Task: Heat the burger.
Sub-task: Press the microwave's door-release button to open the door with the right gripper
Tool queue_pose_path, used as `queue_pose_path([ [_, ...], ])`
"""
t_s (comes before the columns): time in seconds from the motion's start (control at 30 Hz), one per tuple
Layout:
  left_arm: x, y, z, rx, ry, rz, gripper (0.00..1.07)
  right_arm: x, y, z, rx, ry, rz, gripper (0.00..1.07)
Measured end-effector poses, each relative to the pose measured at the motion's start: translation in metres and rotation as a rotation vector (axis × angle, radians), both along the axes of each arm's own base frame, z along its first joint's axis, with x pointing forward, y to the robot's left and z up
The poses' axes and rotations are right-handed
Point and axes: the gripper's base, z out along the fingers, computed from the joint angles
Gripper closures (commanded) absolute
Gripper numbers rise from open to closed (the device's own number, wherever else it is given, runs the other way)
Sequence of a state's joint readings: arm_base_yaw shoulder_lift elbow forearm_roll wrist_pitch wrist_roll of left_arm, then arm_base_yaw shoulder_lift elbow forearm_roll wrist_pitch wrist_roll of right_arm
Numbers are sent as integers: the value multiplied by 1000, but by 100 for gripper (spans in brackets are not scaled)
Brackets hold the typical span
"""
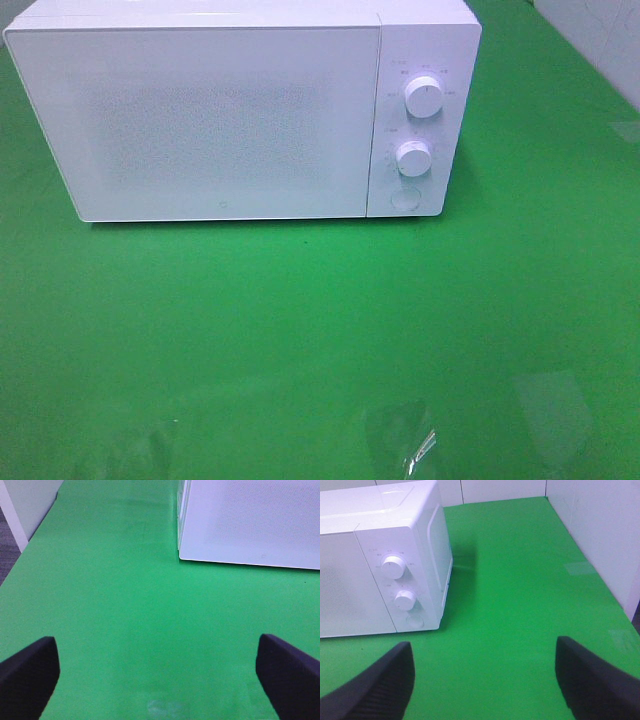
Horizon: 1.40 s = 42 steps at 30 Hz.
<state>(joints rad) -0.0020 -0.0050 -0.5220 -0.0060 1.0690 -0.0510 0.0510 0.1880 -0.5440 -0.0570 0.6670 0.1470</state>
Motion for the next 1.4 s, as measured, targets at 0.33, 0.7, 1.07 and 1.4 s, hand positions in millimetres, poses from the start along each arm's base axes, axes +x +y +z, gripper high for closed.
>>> queue_pose_path([
  [0.33, 0, 0, 0, 0, 0, 0, 6, 50, 3, 5, -5, 14, 11, 32],
  [0.7, 0, 0, 0, 0, 0, 0, 6, 108, 7, -9, -9, 90, 23, 32],
  [1.07, 0, 0, 0, 0, 0, 0, 6, 157, 12, -51, -10, 32, 49, 32],
  [1.4, 0, 0, 0, 0, 0, 0, 6, 171, 15, -91, -5, 6, 71, 32],
])
